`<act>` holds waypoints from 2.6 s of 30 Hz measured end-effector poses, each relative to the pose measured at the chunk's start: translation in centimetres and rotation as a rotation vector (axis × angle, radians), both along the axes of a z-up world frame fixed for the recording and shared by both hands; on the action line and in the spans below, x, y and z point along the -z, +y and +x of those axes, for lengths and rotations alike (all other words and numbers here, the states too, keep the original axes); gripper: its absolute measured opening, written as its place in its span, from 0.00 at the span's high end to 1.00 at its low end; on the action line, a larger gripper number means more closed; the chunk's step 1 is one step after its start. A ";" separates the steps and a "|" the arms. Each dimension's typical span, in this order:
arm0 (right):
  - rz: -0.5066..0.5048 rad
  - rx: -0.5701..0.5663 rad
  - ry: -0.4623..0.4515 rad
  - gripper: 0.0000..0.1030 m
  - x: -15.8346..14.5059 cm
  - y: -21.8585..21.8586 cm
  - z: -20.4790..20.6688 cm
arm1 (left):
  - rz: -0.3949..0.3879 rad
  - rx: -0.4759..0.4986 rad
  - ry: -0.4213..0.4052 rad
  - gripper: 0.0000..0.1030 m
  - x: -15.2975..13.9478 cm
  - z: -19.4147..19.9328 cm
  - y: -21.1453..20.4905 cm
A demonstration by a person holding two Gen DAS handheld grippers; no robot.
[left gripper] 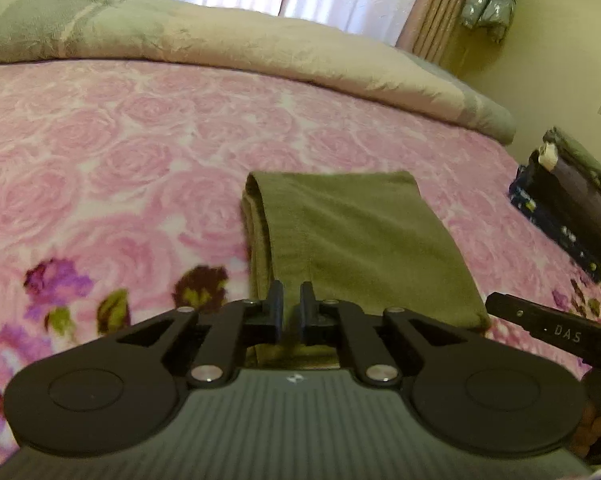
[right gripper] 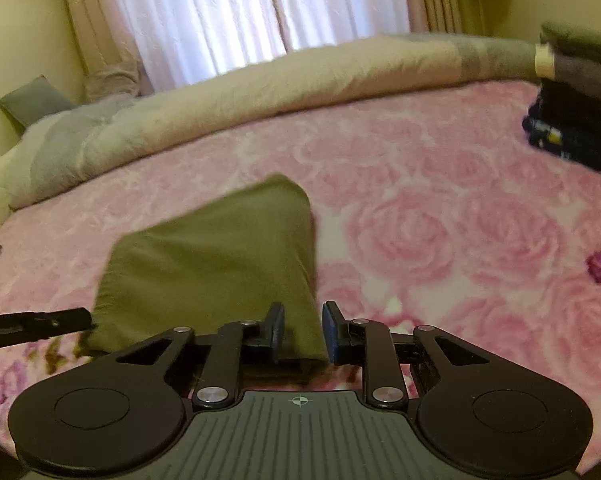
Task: Fold clothes
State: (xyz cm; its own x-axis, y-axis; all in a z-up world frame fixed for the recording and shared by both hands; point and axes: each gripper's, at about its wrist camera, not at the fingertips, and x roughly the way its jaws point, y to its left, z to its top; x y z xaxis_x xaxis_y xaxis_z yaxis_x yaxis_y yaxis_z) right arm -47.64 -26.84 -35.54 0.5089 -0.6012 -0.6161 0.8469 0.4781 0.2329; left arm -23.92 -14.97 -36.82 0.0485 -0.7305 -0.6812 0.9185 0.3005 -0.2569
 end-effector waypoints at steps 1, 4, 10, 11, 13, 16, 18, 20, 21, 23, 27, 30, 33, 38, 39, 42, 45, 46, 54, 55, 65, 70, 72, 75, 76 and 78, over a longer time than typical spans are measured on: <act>0.018 -0.006 0.010 0.76 0.2 0.3 0.1 | 0.021 -0.007 0.001 0.96 0.1 -0.2 0.3; 0.081 -0.004 0.079 0.76 2.2 0.6 0.6 | 0.082 -0.026 0.006 0.96 0.4 -0.9 1.1; 0.085 0.030 0.033 0.76 0.0 3.9 -1.5 | 0.095 -0.051 -0.071 0.87 -2.0 -2.6 4.1; 0.079 0.039 0.029 0.74 -0.4 4.4 -1.8 | 0.096 -0.052 -0.077 0.86 -2.4 -3.0 4.6; 0.068 0.046 0.001 0.39 -1.2 5.3 -2.5 | 0.103 -0.047 -0.090 0.80 -3.3 -3.8 5.6; 0.035 0.040 -0.040 0.20 -2.6 7.1 -3.3 | 0.098 -0.034 -0.110 0.75 -4.3 -5.0 7.0; 0.024 0.038 -0.038 0.20 -3.4 8.4 -3.4 | 0.092 -0.027 -0.124 0.73 -5.0 -5.7 7.9; 0.022 0.038 -0.042 0.20 -4.0 9.3 -3.6 | 0.086 -0.023 -0.139 0.71 -5.7 -6.3 8.7; 0.021 0.038 -0.044 0.20 -4.3 9.8 -3.6 | 0.082 -0.022 -0.146 0.70 -6.1 -6.6 9.1; 0.015 0.037 -0.049 0.20 -4.8 10.7 -3.8 | 0.069 -0.021 -0.158 0.68 -6.8 -7.1 10.2; -0.014 0.036 -0.058 0.20 -6.0 12.6 -4.0 | 0.039 -0.018 -0.169 0.66 -8.0 -7.8 12.0; -0.037 0.036 -0.062 0.20 -6.9 13.9 -4.0 | 0.016 -0.015 -0.170 0.65 -8.7 -8.2 13.1; -0.056 0.035 -0.067 0.20 -7.7 15.1 -4.1 | -0.005 -0.011 -0.170 0.64 -9.3 -8.3 14.1; -0.069 0.039 -0.068 0.20 -8.2 15.8 -4.1 | -0.034 -0.015 -0.158 0.63 -9.8 -8.2 15.5; -0.068 0.041 -0.068 0.20 -8.2 15.9 -4.1 | -0.039 -0.019 -0.155 0.62 -9.9 -8.0 15.7; -0.067 0.047 -0.069 0.20 -8.3 15.9 -4.1 | -0.037 -0.042 -0.147 0.62 -9.8 -7.0 16.1; -0.066 0.053 -0.069 0.20 -8.4 15.9 -4.0 | -0.030 -0.072 -0.142 0.62 -9.4 -5.8 16.5; -0.065 0.055 -0.069 0.20 -8.4 15.9 -4.0 | -0.026 -0.083 -0.138 0.61 -9.2 -5.4 16.6; 0.007 0.070 -0.038 0.20 -6.2 14.5 -2.7 | 0.058 -0.146 -0.068 0.60 -5.2 -1.3 16.4; 0.019 0.071 -0.033 0.20 -5.7 14.1 -2.5 | 0.063 -0.151 -0.056 0.60 -4.7 -0.6 16.3; 0.104 0.142 -0.010 0.20 -2.6 6.2 0.4 | 0.088 -0.198 0.007 0.60 -0.6 7.1 11.5; 0.139 0.147 0.045 0.20 -1.8 2.1 2.9 | 0.120 -0.165 0.015 0.60 -0.3 10.1 6.5; 0.163 0.142 0.079 0.20 -1.7 0.5 3.9 | 0.168 -0.145 0.020 0.60 -0.9 10.8 3.8; 0.246 0.165 0.098 0.20 -2.4 -1.4 4.8 | 0.211 -0.093 0.020 0.60 -3.5 10.9 0.0; 0.272 0.174 0.096 0.20 -2.9 -2.0 4.9 | 0.215 -0.075 0.018 0.60 -4.8 10.8 -1.2; 0.304 0.185 0.097 0.20 -4.8 -2.7 4.6 | 0.222 -0.039 0.006 0.60 -7.8 10.2 -3.4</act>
State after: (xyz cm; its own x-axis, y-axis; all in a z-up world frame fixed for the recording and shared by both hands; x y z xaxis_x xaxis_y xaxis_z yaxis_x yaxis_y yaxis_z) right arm -43.05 -29.57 -30.77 0.3390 -0.4595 -0.8209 0.9377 0.2361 0.2551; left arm -13.74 -18.39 -29.05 0.0692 -0.5606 -0.8252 0.9036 0.3857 -0.1862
